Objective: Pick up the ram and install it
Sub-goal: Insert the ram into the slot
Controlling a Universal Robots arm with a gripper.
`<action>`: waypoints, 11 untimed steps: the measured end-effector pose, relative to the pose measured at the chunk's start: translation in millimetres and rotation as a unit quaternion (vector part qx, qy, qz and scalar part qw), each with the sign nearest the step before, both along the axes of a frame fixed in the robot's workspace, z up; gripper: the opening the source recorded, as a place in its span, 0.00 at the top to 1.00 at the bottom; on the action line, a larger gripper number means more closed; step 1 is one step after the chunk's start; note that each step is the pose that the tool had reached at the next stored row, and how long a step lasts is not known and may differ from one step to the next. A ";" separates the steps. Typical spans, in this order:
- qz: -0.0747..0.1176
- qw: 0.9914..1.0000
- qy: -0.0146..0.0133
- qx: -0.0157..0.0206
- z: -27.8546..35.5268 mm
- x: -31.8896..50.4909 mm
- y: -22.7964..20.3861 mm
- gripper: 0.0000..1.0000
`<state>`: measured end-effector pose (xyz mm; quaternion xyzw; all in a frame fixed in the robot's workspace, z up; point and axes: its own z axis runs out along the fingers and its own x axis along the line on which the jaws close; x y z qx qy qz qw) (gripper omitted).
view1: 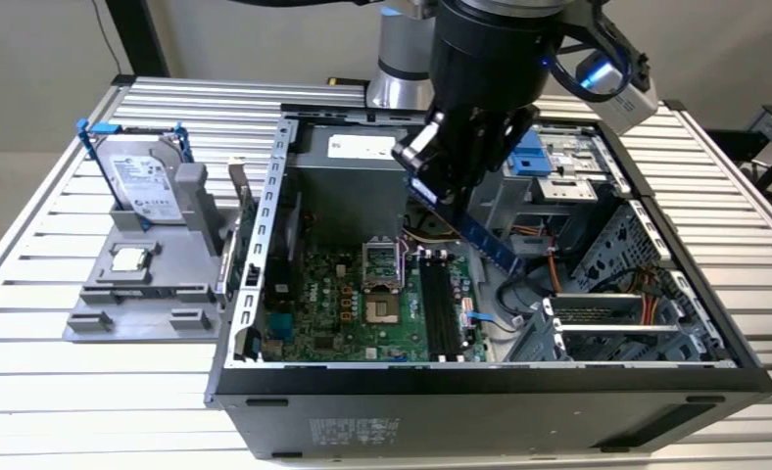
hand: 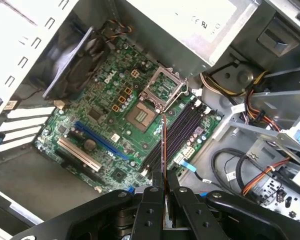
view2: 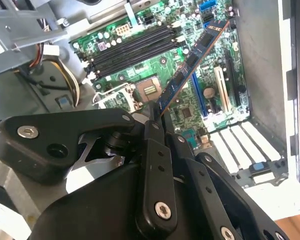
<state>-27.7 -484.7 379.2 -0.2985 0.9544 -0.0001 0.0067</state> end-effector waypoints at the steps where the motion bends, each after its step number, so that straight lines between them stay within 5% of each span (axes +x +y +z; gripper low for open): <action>1: -0.005 1.000 0.000 0.000 0.0 0.0 0.0 1.00; 11: -0.052 0.999 0.000 -0.001 0.0 0.0 0.0 1.00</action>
